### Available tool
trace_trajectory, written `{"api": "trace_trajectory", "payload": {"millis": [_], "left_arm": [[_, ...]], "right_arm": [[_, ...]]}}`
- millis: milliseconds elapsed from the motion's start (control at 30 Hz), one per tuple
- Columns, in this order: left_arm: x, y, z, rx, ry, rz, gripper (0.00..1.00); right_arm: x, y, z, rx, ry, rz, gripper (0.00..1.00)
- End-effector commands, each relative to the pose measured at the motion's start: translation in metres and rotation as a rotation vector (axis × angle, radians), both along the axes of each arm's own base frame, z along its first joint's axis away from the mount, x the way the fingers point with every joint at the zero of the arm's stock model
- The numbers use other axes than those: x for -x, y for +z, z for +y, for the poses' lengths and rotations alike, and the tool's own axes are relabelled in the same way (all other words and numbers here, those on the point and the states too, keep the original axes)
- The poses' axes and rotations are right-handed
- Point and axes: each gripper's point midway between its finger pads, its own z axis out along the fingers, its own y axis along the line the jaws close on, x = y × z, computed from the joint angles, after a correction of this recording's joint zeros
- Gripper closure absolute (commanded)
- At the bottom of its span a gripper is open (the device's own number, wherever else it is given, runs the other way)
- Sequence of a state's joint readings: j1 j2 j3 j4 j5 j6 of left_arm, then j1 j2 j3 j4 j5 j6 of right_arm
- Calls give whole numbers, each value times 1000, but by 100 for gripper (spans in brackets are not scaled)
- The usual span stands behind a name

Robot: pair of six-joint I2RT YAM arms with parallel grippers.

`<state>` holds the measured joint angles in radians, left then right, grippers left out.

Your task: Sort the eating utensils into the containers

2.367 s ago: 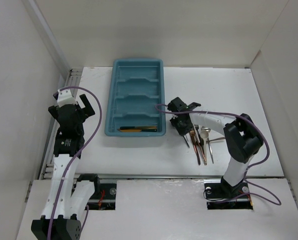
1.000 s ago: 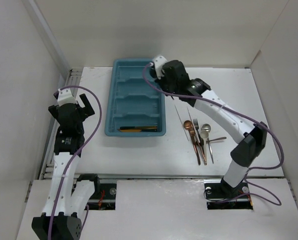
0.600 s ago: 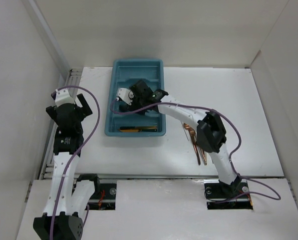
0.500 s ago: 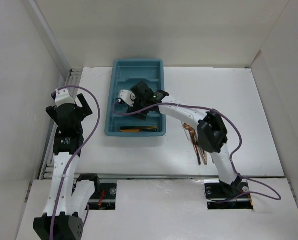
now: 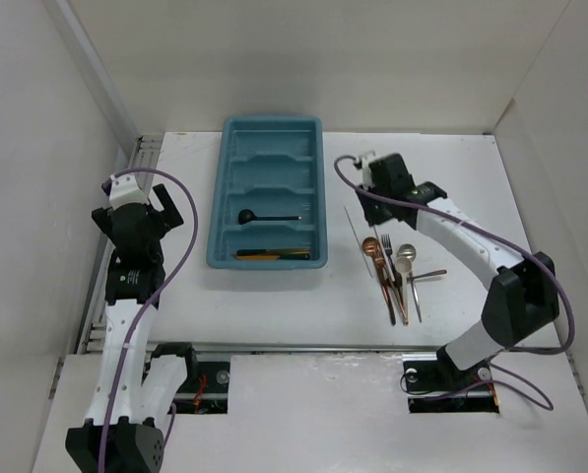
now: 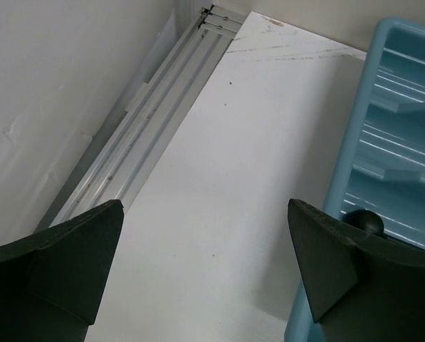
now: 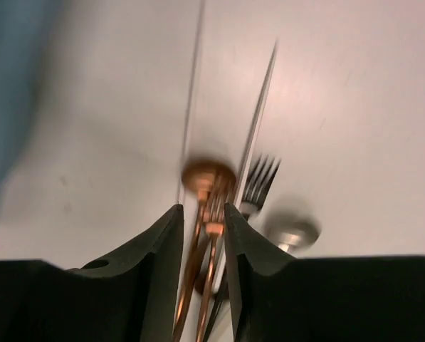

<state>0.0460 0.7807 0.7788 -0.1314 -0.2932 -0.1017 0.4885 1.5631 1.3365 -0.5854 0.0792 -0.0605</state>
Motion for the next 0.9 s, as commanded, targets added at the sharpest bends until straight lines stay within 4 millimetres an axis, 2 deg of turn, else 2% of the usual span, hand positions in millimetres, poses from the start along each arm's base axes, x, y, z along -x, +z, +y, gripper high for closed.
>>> {"api": "trace_trajectory", "payload": {"millis": [0, 33, 67, 133, 267, 300, 400, 500, 533, 700, 767, 867], "left_arm": [[-7, 14, -1, 5, -11, -58, 0], [-7, 14, -1, 5, -11, -58, 0], [-8, 17, -1, 4, -11, -68, 0], [-9, 12, -2, 7, -22, -59, 0], [-10, 9, -4, 10, -31, -50, 0], [-10, 9, -4, 10, -31, -50, 0], [-9, 12, -4, 9, -31, -59, 0], [-9, 12, -4, 9, -31, -60, 0], [-9, 8, -4, 10, -31, -50, 0], [-7, 10, -2, 7, -22, -59, 0], [-7, 10, -2, -1, -24, -56, 0], [-6, 10, -1, -3, -15, -56, 0]], "right_arm": [[71, -69, -18, -2, -147, 287, 65], [90, -87, -34, 31, -194, 343, 65], [97, -87, -37, 11, -244, 343, 65], [110, -99, -68, 25, -386, 380, 68], [121, -104, -105, 30, -558, 401, 72], [119, -96, -106, 13, -569, 368, 73], [125, -95, -119, 18, -612, 355, 74], [129, -107, -123, 5, -617, 379, 74], [128, -109, -121, -4, -611, 384, 74], [132, -123, -114, -24, -592, 420, 71], [140, -131, -117, -5, -595, 449, 71], [136, -136, -114, -21, -589, 441, 71]]}}
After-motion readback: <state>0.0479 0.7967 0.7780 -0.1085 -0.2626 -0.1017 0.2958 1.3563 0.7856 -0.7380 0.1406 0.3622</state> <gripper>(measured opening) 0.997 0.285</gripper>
